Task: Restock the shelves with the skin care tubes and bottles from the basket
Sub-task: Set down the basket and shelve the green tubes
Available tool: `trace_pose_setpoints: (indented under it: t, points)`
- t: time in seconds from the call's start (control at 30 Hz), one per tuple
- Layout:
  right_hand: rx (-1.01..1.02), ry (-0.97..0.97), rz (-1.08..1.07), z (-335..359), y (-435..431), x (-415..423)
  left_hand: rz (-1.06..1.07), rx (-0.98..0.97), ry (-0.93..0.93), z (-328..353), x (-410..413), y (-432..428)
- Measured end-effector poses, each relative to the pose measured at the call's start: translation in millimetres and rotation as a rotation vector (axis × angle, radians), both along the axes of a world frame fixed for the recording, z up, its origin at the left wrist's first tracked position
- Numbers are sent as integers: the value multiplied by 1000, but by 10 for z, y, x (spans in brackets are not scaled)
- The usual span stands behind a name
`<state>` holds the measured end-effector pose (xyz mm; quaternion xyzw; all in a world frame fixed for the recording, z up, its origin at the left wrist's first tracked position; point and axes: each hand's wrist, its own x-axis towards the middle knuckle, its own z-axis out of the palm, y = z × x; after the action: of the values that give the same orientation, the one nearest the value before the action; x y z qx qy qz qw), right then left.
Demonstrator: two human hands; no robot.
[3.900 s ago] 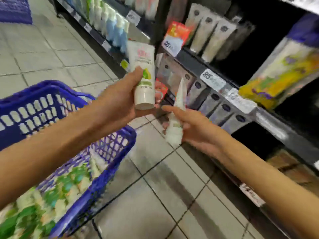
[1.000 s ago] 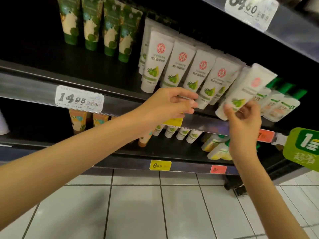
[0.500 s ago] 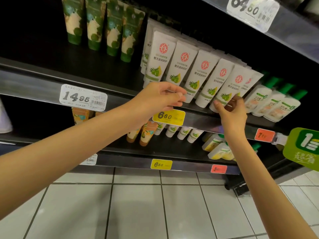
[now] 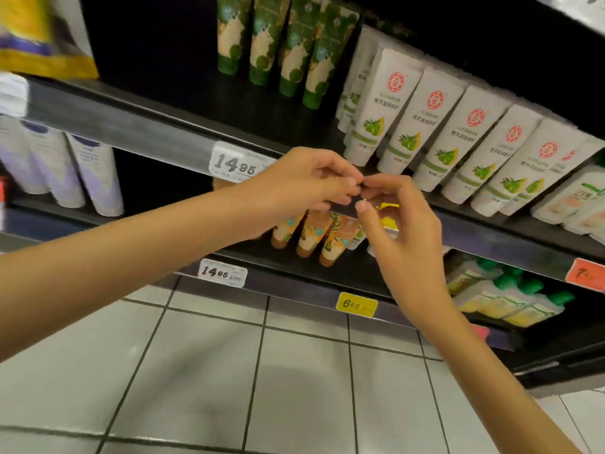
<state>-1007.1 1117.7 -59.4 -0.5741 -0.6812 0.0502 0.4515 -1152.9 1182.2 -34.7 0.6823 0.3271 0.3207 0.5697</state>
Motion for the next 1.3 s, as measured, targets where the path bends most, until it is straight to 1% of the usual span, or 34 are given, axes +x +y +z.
trace_pose_setpoints:
  t: [0.07,0.17,0.23,0.3,0.37,0.43,0.5,0.57,0.63,0.7,0.8,0.87,0.93,1.0,1.1,1.17,1.23,1.3]
  points:
    - [-45,57,103,-23,53,-255,78,2,35,-19,-308,-9]
    - [-164,121,212,-97,121,-588,194,3,64,-71,-760,-59]
    - [-240,111,298,-162,143,-849,261,13,93,-133,-1058,-106]
    - [-319,87,404,-201,163,-1162,313,65,176,-218,-1445,-199]
    - [-395,64,528,-215,159,-1503,373,92,267,-349,-1966,-408]
    - [-434,71,634,-229,127,-1873,452,86,302,-504,-2601,-734]
    - [-473,67,743,-293,65,-2311,595,89,312,-647,-3245,-1177]
    - [-510,46,861,-356,-29,-2774,796,60,285,-740,-3767,-1630]
    - [-555,36,995,-376,-155,-3243,999,44,238,-815,-4169,-2045]
    - [-579,11,1131,-365,-290,-3675,1149,8,206,-906,-4511,-2395]
    - [-538,-69,1296,-372,-481,-4215,1363,-82,215,-1093,-5013,-2859]
    - [-539,-98,1372,-425,-593,-4521,1462,-184,250,-1279,-5220,-3155]
    - [-574,-91,1413,-525,-681,-4790,1460,-352,281,-1547,-5259,-3405]
    - [-643,-88,1412,-658,-747,-5022,1390,-534,324,-1844,-5201,-3588]
    - [-753,-198,1392,-822,-790,-5290,1347,-711,362,-2215,-5085,-3654]
    - [-767,-326,1386,-891,-784,-5388,1390,-790,379,-2394,-5026,-3566]
    - [-774,-428,1390,-921,-759,-5438,1484,-881,331,-2527,-4969,-3446]
    - [-828,-501,1403,-924,-745,-5472,1562,-936,296,-2618,-4913,-3308]
